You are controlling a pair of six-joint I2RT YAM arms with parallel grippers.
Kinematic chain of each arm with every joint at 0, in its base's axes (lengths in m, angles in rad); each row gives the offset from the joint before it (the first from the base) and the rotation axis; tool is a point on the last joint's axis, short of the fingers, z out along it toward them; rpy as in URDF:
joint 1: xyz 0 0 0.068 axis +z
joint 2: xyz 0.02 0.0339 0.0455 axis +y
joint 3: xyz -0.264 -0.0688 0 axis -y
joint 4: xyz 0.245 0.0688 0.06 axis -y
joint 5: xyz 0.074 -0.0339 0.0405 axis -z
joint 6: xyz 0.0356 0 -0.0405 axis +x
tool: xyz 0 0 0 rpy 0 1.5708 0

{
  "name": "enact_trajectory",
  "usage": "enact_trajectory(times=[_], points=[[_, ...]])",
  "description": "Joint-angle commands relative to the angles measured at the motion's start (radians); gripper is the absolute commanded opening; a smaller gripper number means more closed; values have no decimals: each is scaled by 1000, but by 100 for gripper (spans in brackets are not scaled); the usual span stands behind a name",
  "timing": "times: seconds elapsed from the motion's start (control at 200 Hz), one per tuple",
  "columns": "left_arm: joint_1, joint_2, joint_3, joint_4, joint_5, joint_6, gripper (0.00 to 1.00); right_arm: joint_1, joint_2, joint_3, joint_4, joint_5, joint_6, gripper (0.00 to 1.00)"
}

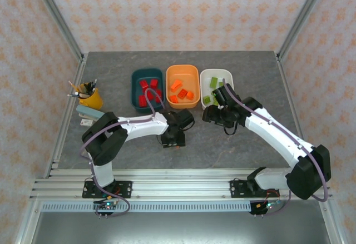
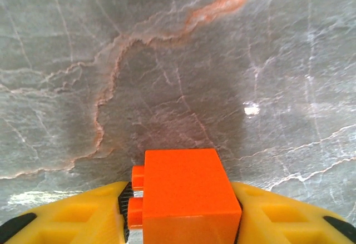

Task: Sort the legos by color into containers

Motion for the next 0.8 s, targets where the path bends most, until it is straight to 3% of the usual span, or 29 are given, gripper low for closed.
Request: enact_trajectory(times=[0.0,0.18,0.48,0.796], points=[[-4,19,39,-40,-61,49,44,7,-18,-8,3,20,14,65],[-4,28,45,-41,-85,80,25,9,-26,-6,-2,18,12,64],[18,-19,232,-180,-154,131,24,13,-89,5,9,15,1,63],[184,78,592,-241,-125,212,23,13,-211,-29,254,37,66,63]])
